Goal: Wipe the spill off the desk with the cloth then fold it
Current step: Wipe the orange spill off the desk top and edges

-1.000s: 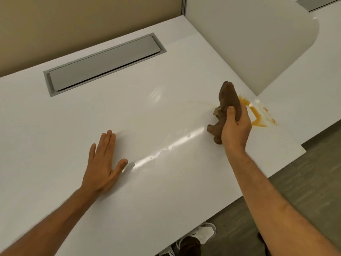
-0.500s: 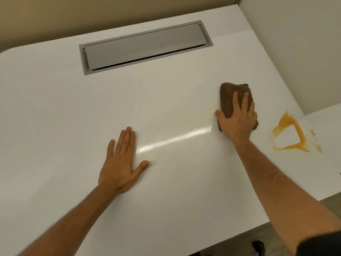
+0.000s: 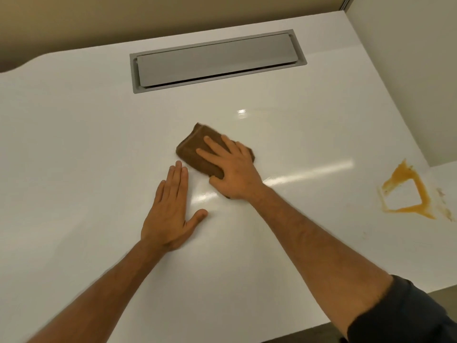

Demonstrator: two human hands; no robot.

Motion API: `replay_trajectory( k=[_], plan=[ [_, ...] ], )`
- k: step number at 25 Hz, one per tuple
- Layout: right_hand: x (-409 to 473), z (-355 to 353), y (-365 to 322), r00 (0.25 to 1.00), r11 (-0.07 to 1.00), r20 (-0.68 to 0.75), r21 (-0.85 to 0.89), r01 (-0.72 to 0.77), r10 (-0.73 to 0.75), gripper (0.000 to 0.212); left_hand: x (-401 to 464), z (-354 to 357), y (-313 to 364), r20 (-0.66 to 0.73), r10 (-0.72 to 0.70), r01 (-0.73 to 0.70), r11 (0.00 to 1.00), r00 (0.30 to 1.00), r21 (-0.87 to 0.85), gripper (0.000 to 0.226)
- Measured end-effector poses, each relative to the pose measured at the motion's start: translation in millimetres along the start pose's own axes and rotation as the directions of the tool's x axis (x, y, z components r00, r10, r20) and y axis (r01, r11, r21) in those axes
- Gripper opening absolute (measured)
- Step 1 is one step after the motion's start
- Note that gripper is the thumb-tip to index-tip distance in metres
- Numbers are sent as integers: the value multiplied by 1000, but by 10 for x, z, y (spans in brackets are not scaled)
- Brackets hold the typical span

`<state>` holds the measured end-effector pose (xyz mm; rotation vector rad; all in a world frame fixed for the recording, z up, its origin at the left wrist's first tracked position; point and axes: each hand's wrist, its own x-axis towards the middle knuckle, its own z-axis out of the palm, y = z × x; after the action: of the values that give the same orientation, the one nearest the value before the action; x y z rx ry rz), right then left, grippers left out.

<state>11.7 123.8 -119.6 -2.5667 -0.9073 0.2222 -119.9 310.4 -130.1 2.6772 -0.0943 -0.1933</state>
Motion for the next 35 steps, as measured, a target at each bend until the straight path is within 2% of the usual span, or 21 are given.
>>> replay_trajectory(
  k=[2, 5, 9, 14, 18, 22, 24, 25, 26, 27, 28, 29, 30, 31, 32, 33, 35],
  plan=[
    [-165, 81, -106, 993, 994, 46, 28, 103, -104, 67, -1, -3, 8, -33, 2, -3, 999, 999, -35, 100],
    [-429, 144, -200, 976, 979, 97, 85, 186, -194, 65, -9, -6, 17, -36, 40, -40, 999, 999, 3, 98],
    [-748, 146, -271, 974, 973, 111, 141, 183, -199, 58, -38, -8, -31, -16, 117, -118, 993, 993, -17, 94],
    [-1423, 118, -286, 972, 963, 99, 189, 192, -213, 54, -59, -10, -48, 3, 119, -119, 993, 993, 20, 87],
    [-2160, 53, -85, 991, 973, -15, 189, 132, -132, 48, -93, -12, -11, 68, 166, -174, 976, 984, 127, 89],
    [-2784, -103, 252, 987, 985, -132, 159, -73, 95, 51, -72, -19, 149, 121, 235, -252, 957, 964, 145, 91],
    [-3040, -196, 405, 930, 957, -253, 185, -223, 266, 51, -31, 60, 388, 139, 301, -318, 939, 943, 127, 93],
    [-3135, -250, 461, 874, 915, -309, 276, -294, 375, 50, 5, 111, 528, 141, 332, -347, 932, 933, 106, 94],
    [-3220, -318, 503, 784, 826, -344, 442, -351, 517, 49, 44, 166, 670, 140, 358, -370, 926, 923, 79, 95],
    [-3280, -397, 544, 655, 680, -342, 635, -367, 673, 49, 88, 220, 796, 131, 376, -385, 921, 917, 51, 97],
    [-3318, -486, 589, 505, 532, -329, 778, -334, 798, 51, 148, 264, 907, 115, 386, -391, 920, 915, 26, 98],
    [-3343, -568, 630, 363, 441, -332, 855, -274, 870, 53, 215, 288, 994, 98, 387, -389, 921, 917, 2, 98],
    [-3360, -627, 665, 247, 416, -358, 874, -251, 901, 53, 288, 294, 1052, 83, 385, -385, 923, 919, -16, 98],
    [-3361, -663, 682, 177, 419, -384, 870, -261, 906, 54, 353, 292, 1080, 74, 384, -384, 923, 920, -24, 98],
    [-3350, -668, 685, 167, 437, -404, 840, -322, 899, 55, 405, 289, 1075, 67, 382, -381, 924, 922, -22, 98],
    [-3320, -649, 672, 229, 456, -394, 768, -451, 890, 61, 451, 286, 1042, 63, 377, -377, 926, 924, -15, 98],
    [-3217, -535, 698, 380, 478, -299, 420, -771, 875, 79, 506, 271, 913, 61, 343, -343, 939, 937, -23, 98]
  ],
)
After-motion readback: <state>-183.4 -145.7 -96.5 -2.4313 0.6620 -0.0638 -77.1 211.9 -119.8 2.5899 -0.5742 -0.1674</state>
